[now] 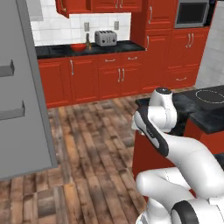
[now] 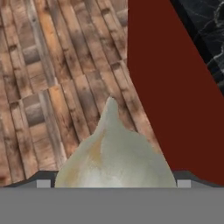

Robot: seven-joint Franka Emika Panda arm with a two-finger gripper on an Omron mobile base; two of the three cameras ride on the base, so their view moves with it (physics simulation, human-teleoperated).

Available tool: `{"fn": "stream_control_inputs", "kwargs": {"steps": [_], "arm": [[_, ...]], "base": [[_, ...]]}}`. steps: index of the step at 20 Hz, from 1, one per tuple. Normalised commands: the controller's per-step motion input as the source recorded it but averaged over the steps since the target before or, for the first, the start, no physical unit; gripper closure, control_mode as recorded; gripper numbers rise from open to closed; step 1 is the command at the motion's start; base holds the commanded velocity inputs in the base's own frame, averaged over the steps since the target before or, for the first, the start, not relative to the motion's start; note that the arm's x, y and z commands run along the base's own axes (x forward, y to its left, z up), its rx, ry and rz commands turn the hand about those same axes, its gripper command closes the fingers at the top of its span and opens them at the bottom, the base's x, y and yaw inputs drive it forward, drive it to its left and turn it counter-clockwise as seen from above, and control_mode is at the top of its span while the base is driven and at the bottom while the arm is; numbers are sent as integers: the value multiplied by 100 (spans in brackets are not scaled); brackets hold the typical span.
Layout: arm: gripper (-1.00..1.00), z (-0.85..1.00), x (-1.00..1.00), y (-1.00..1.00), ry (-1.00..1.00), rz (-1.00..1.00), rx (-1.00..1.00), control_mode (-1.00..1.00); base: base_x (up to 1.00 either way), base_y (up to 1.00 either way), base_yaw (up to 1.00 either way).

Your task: Retrieve the bottle and the shaker from the cabinet and place them next to the mixing bowl on the counter. Then add garlic from the fridge to the mixing bowl.

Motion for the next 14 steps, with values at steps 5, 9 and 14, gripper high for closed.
{"fn": "stream_control_inputs", "kwargs": {"steps": [5, 9, 14], "arm": [[100, 0, 0, 0, 0, 0, 0, 100], [100, 0, 0, 0, 0, 0, 0, 100], [100, 0, 0, 0, 0, 0, 0, 100]], "base": [[85, -38, 3], [96, 3, 1], [100, 13, 1]]}}
